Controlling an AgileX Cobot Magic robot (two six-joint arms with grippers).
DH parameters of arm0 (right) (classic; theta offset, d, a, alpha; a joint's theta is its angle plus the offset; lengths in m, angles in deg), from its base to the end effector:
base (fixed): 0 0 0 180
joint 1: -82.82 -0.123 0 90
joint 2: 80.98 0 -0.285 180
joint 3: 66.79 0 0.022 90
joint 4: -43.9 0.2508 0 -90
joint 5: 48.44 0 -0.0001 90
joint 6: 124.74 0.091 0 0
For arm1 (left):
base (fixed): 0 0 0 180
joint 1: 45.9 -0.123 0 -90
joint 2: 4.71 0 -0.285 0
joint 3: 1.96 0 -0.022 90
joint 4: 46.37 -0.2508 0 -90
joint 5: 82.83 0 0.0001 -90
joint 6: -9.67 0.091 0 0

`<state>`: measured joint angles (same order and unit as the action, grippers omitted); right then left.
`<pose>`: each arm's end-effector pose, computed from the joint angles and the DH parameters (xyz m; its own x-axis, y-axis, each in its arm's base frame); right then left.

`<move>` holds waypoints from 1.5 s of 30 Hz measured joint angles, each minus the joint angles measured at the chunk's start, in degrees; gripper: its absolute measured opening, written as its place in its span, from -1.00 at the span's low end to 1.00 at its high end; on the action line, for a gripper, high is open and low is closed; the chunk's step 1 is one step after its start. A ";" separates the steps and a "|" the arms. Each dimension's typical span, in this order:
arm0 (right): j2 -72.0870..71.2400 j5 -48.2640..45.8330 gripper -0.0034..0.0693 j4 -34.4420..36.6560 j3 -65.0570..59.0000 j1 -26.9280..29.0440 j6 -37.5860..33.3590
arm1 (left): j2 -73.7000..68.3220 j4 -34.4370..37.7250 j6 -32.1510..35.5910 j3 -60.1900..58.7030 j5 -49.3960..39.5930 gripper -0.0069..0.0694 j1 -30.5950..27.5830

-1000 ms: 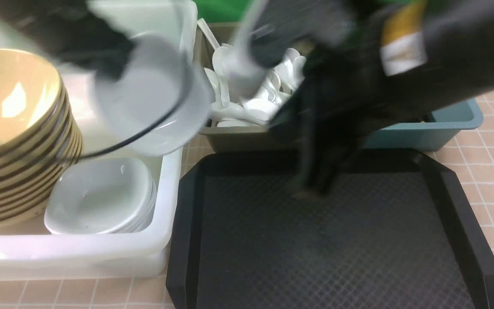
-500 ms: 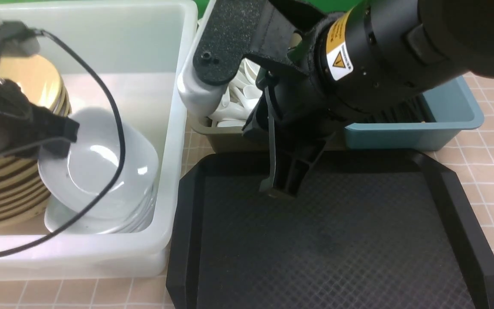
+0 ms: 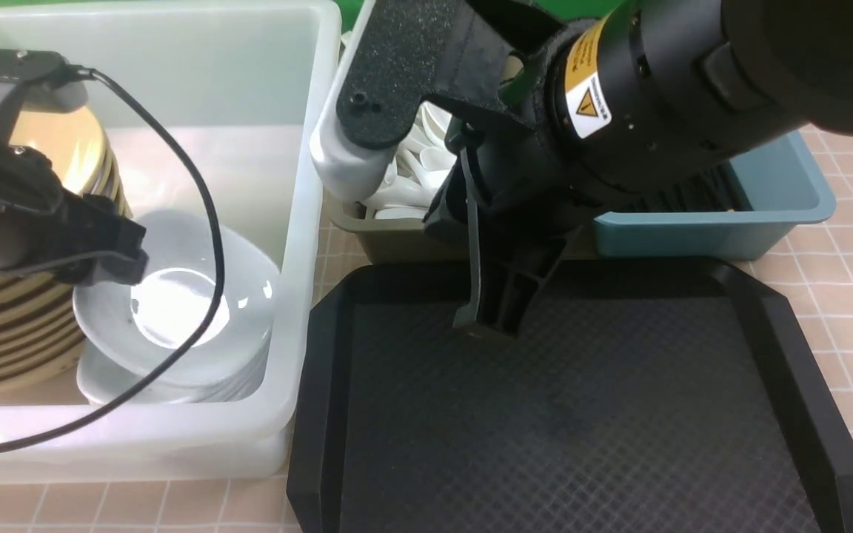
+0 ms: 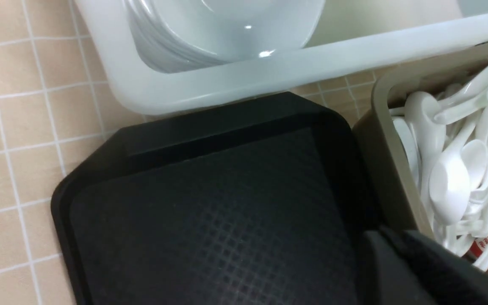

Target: On brown table put chopsticks spoon bowls plates into blue grey white boxes.

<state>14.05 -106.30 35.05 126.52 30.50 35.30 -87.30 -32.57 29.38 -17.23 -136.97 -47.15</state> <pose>0.2104 0.2530 0.3964 -0.1147 -0.8262 -0.5516 -0.8592 0.3612 -0.3623 0.2579 -0.0120 0.3148 -0.8441 0.1776 -0.5059 0.2453 0.9669 -0.0698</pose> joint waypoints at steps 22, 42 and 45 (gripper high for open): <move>-21.05 -0.14 -0.60 -7.43 -11.32 0.00 14.89 | 35.26 -14.61 -9.76 -7.91 -8.60 -0.81 0.00; -47.63 37.22 -0.54 -3.65 -45.32 0.00 17.96 | 68.03 -17.43 -13.14 -30.86 7.26 -0.81 0.00; -47.63 35.08 -0.53 -3.65 -45.51 0.00 18.05 | 68.22 -17.43 -13.14 -30.86 7.22 -0.81 0.00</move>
<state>-33.58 -71.22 31.40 81.01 30.50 53.35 -19.08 -49.99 16.24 -48.08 -129.75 -47.15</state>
